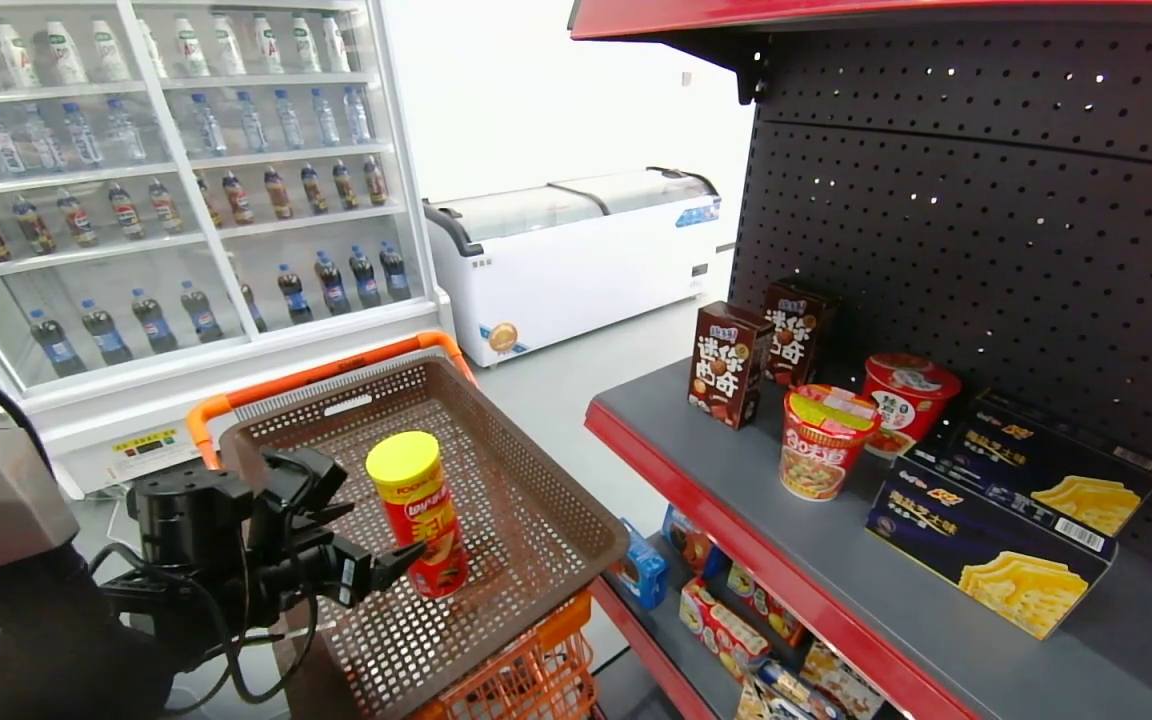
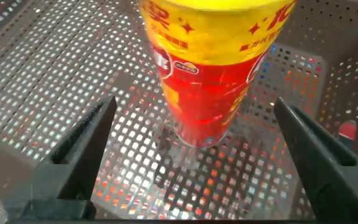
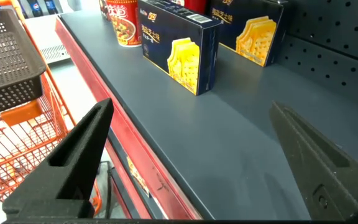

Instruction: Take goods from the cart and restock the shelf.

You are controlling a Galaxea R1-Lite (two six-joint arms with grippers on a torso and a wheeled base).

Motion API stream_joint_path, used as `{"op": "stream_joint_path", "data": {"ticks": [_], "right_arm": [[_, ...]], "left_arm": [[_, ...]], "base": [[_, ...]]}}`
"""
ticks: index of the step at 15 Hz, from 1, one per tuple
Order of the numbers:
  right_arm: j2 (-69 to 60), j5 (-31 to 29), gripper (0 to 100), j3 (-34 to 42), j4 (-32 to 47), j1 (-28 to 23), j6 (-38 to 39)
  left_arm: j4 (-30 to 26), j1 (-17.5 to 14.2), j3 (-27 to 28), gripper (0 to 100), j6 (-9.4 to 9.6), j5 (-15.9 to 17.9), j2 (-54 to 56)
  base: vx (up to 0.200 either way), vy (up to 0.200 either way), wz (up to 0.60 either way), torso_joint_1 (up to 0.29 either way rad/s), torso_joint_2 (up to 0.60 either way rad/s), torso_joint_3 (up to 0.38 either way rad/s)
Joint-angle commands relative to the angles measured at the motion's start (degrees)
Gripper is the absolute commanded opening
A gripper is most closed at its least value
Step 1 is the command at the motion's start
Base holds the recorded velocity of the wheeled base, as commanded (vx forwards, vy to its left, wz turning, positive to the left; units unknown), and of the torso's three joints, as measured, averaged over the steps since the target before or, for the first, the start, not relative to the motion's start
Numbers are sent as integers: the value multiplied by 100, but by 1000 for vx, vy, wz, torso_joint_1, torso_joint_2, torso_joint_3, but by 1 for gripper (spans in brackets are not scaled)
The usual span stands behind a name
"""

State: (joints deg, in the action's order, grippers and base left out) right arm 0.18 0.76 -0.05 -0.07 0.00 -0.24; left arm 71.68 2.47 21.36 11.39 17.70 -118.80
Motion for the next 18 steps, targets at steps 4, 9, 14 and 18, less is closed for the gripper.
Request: {"op": "stream_joint_path", "data": {"ticks": [4,9,14,18], "right_arm": [[8,4,100,5,-1,0,-2],[8,4,100,-4,-1,0,-2],[8,4,100,-4,-1,0,-2],[8,4,100,-4,-1,0,-2]], "left_arm": [[689,113,738,100,232,-12,-1190],[725,227,1151,100,259,-12,-1515],[628,368,1336,0,232,-109,-1480],[-392,385,914,0,189,-531,225]], "base": [[0,0,0,0,0,0],[0,0,0,0,0,0],[0,0,0,0,0,0],[0,0,0,0,0,0]]}}
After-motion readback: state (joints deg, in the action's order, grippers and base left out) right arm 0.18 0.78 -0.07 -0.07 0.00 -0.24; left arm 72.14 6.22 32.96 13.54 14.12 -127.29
